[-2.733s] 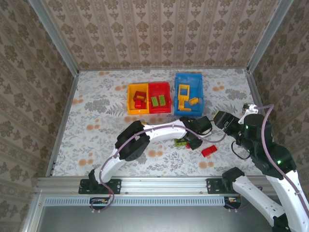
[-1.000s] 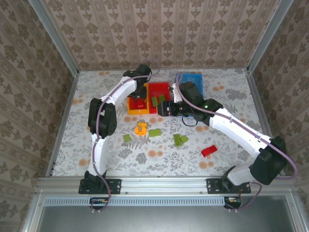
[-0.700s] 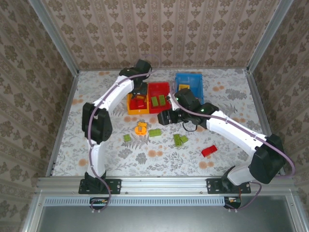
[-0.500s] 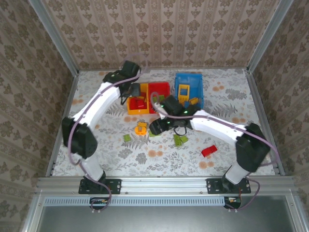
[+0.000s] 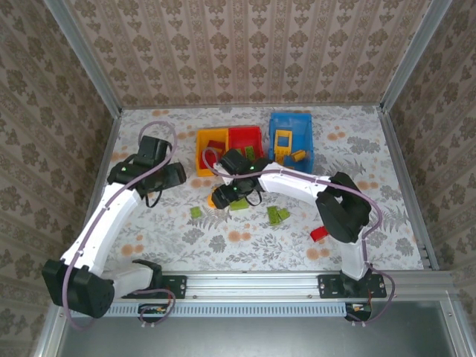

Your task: Sort the legos into containers by color

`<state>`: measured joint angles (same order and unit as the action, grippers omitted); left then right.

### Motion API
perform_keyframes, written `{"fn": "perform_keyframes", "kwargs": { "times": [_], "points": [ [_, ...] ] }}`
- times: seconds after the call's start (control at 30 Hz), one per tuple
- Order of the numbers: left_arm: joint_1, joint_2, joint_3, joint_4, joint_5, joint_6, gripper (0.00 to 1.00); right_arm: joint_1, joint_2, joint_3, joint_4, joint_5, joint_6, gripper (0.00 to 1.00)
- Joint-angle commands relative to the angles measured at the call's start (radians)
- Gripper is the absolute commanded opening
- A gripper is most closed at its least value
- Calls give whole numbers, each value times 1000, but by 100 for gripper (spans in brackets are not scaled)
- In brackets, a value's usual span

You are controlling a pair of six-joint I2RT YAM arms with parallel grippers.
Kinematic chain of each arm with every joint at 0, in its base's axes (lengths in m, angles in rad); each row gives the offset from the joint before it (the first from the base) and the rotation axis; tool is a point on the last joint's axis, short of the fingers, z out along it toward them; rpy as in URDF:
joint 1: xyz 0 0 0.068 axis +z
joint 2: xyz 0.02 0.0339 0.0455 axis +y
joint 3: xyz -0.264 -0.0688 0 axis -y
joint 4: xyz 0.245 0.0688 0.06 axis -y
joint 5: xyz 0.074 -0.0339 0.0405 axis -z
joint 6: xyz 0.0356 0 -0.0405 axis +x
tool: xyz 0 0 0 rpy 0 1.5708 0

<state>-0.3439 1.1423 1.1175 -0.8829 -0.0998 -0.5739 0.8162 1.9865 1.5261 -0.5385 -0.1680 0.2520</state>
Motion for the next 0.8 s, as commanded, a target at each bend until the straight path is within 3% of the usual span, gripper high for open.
{"fn": "perform_keyframes", "kwargs": {
  "times": [0.0,0.43,0.77],
  "points": [
    [8,-14,-16,6,20,-25,66,-3,87,116,-37,49,56,73],
    [9,-15,-7,0,40,-7,66,-1,344,432,-236,186,215,76],
    [10,-8,-13,13,52,-3,65,-3,348,393,-256,197,251,70]
  ]
}}
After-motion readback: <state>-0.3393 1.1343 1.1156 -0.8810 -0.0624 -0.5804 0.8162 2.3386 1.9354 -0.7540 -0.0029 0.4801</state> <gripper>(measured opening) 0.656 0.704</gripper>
